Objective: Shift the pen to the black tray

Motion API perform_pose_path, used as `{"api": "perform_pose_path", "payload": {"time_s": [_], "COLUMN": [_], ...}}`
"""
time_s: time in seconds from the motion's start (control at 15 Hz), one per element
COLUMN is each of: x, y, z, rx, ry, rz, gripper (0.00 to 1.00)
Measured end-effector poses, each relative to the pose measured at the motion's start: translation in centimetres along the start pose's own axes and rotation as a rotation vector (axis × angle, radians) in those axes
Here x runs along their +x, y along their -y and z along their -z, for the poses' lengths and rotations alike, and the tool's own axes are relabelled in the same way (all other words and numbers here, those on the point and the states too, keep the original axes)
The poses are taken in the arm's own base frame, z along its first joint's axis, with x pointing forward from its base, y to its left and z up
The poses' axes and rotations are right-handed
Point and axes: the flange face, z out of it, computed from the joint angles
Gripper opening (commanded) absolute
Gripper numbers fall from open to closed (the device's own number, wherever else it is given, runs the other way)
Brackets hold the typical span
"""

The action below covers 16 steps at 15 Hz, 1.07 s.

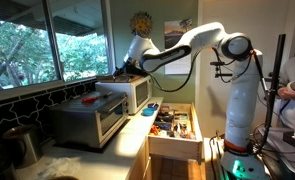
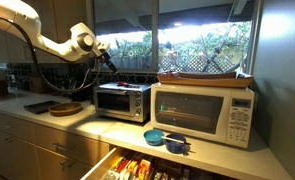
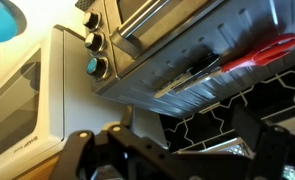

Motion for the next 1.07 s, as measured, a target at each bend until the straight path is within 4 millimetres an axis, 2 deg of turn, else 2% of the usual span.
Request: {"api": "perform_pose_path", "payload": {"time_s": [0.27, 0.47, 0.87, 1.07], "x": [0.0, 0.6, 2.8, 3.1], "y": [0.1, 1.0, 4.2, 6.0], "z": [0.0, -1.0, -5.6, -7.8], "rx": [0.002, -0.037, -0.160, -0.166], "ry": [0.002, 0.044, 0.149, 0.154], "rz": [0.000, -0.004, 0.002, 0.007], "gripper": [1.00, 1.00, 1.00, 1.00]}}
